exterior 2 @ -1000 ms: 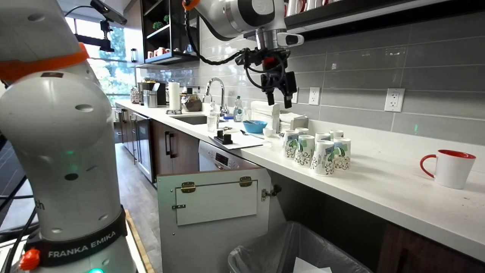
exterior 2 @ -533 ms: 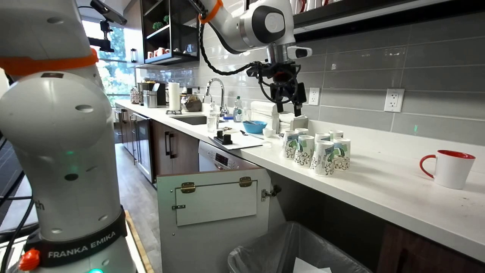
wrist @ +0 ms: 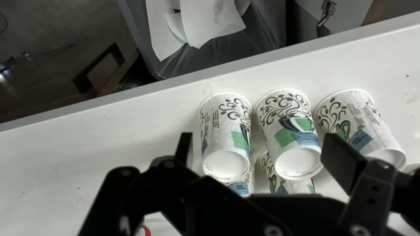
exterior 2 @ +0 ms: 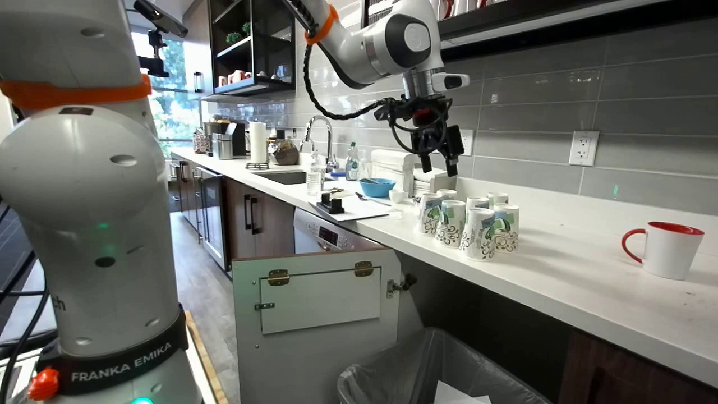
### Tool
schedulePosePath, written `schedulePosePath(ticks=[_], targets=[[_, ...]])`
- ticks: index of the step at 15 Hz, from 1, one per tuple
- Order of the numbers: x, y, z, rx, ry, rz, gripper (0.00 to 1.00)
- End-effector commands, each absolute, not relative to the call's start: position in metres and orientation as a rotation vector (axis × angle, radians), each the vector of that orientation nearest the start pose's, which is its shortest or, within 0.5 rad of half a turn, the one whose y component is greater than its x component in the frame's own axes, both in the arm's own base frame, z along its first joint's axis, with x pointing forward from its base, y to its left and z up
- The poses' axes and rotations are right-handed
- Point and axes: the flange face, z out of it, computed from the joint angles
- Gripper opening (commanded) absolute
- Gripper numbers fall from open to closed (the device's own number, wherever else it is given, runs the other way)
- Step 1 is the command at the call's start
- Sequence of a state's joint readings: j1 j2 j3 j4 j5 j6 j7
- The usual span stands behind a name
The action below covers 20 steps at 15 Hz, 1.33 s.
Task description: Build a tower of cups
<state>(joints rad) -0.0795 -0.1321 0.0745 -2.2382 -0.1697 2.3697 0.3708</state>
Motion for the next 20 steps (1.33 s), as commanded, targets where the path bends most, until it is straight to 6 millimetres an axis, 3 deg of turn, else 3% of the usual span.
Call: schedulePosePath(ticks=[1, 8, 16, 20], targets=[[0.551, -0.007, 0.449, -3.181, 0.464, -0.445, 1.0], [0.591, -0.019, 0.439, -3.164, 0.476, -0.41, 1.0], [0.621, 0.056, 0.417, -3.176, 0.305, -0.266, 1.0], [0.655, 0.063, 0.419, -3.205, 0.256, -0.364, 1.0]])
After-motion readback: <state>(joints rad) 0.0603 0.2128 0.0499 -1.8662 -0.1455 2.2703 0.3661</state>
